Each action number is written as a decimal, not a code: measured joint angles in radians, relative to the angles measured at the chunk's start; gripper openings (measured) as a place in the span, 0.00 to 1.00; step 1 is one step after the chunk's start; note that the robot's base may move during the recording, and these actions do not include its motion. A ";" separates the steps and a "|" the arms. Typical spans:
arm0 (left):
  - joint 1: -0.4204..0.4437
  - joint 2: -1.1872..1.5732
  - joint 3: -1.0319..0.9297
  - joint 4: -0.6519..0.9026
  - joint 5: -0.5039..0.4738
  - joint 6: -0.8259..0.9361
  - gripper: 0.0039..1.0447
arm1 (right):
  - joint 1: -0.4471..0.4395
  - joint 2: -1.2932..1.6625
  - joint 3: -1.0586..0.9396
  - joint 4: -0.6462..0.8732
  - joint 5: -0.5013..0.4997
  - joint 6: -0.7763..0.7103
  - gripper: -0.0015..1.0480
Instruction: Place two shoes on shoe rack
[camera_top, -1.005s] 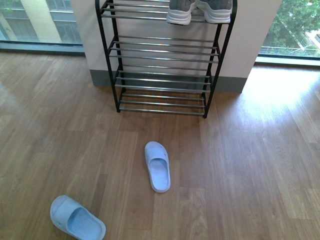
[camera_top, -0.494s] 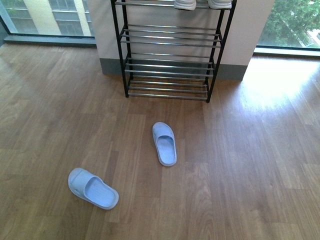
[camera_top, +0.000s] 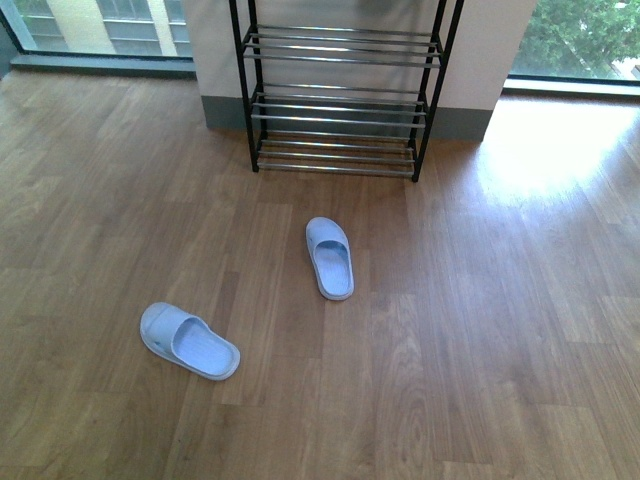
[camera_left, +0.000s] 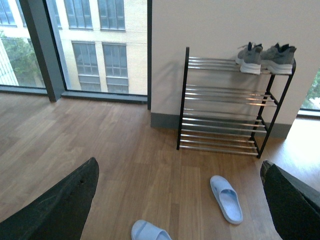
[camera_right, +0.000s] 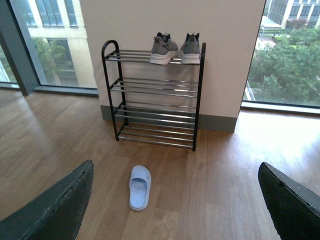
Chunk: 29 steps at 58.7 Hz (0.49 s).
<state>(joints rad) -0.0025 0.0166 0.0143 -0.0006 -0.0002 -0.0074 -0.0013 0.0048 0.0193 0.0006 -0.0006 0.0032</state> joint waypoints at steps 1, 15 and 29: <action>0.000 0.000 0.000 0.000 0.000 0.000 0.91 | 0.000 0.000 0.000 0.000 0.000 0.000 0.91; 0.000 0.000 0.000 0.000 0.003 0.000 0.91 | 0.001 0.000 0.000 0.000 0.007 0.000 0.91; 0.000 0.000 0.000 0.000 -0.003 0.000 0.91 | 0.000 0.000 0.000 -0.001 -0.005 0.000 0.91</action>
<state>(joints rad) -0.0021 0.0166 0.0143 -0.0002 -0.0036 -0.0074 -0.0010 0.0044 0.0193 -0.0002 -0.0055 0.0029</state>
